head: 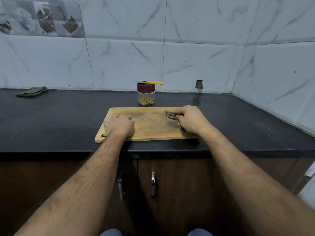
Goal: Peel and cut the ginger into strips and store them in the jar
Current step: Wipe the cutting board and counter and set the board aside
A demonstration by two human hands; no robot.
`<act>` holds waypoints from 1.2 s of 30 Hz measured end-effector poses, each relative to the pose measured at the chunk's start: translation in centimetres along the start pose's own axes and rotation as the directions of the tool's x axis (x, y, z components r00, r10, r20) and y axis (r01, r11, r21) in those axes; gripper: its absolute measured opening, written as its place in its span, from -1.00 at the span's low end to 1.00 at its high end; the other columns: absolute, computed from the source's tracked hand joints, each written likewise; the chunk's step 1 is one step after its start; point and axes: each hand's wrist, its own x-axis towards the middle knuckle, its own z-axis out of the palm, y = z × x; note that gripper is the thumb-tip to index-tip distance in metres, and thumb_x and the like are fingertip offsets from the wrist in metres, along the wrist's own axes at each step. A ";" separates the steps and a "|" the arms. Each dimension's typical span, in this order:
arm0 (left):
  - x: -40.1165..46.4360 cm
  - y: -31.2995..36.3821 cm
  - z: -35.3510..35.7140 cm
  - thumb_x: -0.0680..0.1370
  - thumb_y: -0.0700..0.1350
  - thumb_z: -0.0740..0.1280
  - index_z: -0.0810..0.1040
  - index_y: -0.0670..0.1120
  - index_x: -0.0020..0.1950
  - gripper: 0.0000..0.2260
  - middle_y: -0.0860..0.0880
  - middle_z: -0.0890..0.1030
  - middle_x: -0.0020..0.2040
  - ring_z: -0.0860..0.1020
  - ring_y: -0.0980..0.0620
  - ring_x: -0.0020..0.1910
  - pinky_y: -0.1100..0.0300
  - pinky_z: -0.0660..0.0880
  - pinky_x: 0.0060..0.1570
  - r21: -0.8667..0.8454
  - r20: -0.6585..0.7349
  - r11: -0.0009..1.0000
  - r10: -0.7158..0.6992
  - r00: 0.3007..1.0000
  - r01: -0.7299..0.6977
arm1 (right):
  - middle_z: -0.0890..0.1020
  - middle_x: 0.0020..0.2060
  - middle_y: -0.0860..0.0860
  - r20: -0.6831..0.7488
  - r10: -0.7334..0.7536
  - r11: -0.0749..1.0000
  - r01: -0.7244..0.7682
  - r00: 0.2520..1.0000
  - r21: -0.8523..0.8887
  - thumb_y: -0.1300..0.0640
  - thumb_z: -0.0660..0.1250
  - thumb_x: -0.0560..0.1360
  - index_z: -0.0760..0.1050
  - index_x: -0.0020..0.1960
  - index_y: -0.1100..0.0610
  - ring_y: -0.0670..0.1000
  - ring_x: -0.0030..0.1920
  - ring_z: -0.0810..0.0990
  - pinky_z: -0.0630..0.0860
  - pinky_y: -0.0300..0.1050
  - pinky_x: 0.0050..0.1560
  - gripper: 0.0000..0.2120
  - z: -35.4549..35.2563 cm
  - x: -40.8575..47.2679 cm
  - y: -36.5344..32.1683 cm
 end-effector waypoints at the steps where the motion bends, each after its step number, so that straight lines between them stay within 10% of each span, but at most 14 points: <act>1: -0.1 0.0 0.1 0.69 0.05 0.00 0.36 0.12 0.49 -0.62 0.05 0.28 0.54 0.20 0.01 0.51 -0.19 0.05 0.43 -0.007 0.000 1.000 0.003 1.000 -0.003 | 0.65 0.10 0.06 0.000 0.052 0.993 -0.052 0.999 -0.103 0.25 0.19 0.59 0.61 0.24 -0.04 0.07 0.01 0.59 0.55 -0.14 0.04 -0.63 0.9 0.5 -0.2; 5: 0.0 -0.1 0.3 0.69 0.05 0.01 0.41 0.11 0.46 -0.63 0.04 0.34 0.51 0.25 0.00 0.48 -0.20 0.08 0.42 -0.019 -0.032 1.000 0.006 0.999 -0.007 | 0.65 0.06 0.08 0.048 0.098 0.956 -0.081 0.994 -0.281 0.27 0.18 0.53 0.62 0.22 0.03 0.12 0.03 0.58 0.57 0.03 0.11 -0.62 3.4 -0.1 -1.4; 10: 0.2 -0.1 0.4 0.67 0.06 0.07 0.52 0.10 0.34 -0.67 0.00 0.53 0.34 0.40 -0.04 0.35 -0.16 0.16 0.38 -0.098 -0.081 0.995 -0.008 0.997 0.000 | 0.66 0.09 -0.02 0.224 -0.041 0.999 0.047 0.974 -0.021 0.25 0.20 0.60 0.64 0.23 0.01 0.03 0.08 0.57 0.51 -0.12 0.09 -0.66 0.9 -1.0 -3.2; 16: -0.8 -0.9 -0.7 0.62 -0.07 0.20 0.59 -0.03 0.27 -0.71 -0.03 0.65 0.18 0.55 -0.06 0.20 0.12 0.43 0.14 -0.420 -0.263 0.903 -0.022 0.965 -0.094 | 0.66 0.15 -0.02 -0.011 0.043 0.994 -0.042 0.999 0.097 0.25 0.23 0.58 0.63 0.22 0.02 -0.01 0.13 0.57 0.41 -0.27 0.06 -0.68 0.5 1.0 -2.3; 31: -2.6 1.6 -1.3 0.60 0.06 0.27 0.62 0.03 0.23 -0.73 0.04 0.65 0.18 0.56 0.02 0.18 0.08 0.49 0.19 -0.325 -0.245 0.917 0.154 0.957 -0.231 | 0.59 0.12 0.02 0.004 0.332 0.922 -0.324 0.943 -0.211 -0.40 0.24 0.46 0.55 0.16 0.05 0.12 0.18 0.53 0.45 -0.02 0.06 -0.43 2.7 0.7 -3.2; 36: -3.5 3.7 -1.6 0.62 0.07 0.26 0.64 0.02 0.18 -0.74 0.04 0.67 0.11 0.58 0.02 0.11 0.11 0.53 0.09 -0.331 -0.293 0.915 0.131 0.947 -0.229 | 0.62 0.08 0.02 -0.020 0.393 0.908 -0.392 0.919 -0.151 -0.16 0.18 0.58 0.54 0.17 0.08 0.07 -0.03 0.56 0.43 -0.11 -0.17 -0.63 1.1 0.6 -3.0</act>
